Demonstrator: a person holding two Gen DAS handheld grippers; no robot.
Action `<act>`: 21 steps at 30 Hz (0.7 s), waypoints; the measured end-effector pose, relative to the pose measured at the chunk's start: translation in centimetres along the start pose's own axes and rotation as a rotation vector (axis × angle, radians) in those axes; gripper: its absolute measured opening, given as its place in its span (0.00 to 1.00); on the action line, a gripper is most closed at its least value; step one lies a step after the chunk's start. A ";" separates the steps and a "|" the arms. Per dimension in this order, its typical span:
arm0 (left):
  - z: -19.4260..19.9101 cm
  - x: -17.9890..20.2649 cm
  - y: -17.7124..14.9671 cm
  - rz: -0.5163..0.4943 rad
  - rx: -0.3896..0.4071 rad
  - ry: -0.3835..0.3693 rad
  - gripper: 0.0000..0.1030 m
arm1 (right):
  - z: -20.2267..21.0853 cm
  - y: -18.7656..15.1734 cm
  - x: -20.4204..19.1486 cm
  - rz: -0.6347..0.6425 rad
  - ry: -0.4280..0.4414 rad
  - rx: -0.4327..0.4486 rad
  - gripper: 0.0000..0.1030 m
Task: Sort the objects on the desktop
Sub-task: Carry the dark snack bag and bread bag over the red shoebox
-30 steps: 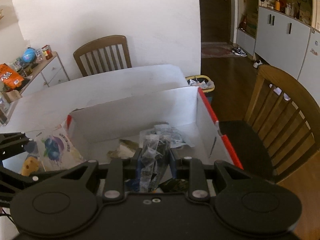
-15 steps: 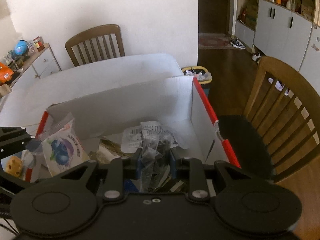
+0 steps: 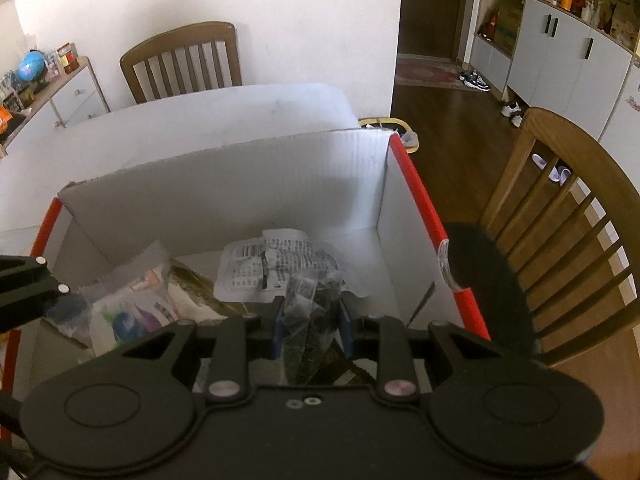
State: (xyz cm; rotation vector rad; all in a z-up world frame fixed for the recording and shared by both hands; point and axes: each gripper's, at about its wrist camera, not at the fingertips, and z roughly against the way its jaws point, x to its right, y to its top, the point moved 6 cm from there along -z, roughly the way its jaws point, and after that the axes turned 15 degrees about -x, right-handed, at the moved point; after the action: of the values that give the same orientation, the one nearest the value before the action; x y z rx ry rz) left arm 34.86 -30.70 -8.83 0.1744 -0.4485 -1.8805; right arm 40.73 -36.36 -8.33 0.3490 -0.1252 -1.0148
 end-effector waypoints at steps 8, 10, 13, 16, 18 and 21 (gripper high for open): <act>-0.9 0.8 0.1 -0.014 -0.036 -0.026 0.64 | -1.2 -0.7 0.1 0.002 -0.009 -0.031 0.25; -1.3 0.5 0.2 0.004 -0.058 -0.040 0.64 | -1.4 -0.6 0.1 0.000 -0.008 -0.034 0.25; -1.8 0.2 0.3 0.033 -0.101 -0.065 0.64 | -1.7 -0.5 -0.1 0.002 -0.011 -0.038 0.25; -1.8 0.1 0.3 0.038 -0.116 -0.076 0.64 | -2.1 -0.5 0.1 -0.001 -0.010 -0.047 0.26; -2.0 0.0 0.3 0.045 -0.122 -0.084 0.64 | -2.3 -0.6 0.2 -0.006 -0.006 -0.053 0.26; -2.0 -0.2 0.2 0.056 -0.120 -0.084 0.64 | -2.3 -0.5 0.2 -0.006 -0.004 -0.056 0.27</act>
State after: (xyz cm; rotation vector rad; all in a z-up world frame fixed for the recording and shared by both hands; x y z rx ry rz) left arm 35.75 -31.04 -10.56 0.0034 -0.3921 -1.8587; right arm 40.99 -36.21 -10.71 0.2965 -0.0999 -1.0226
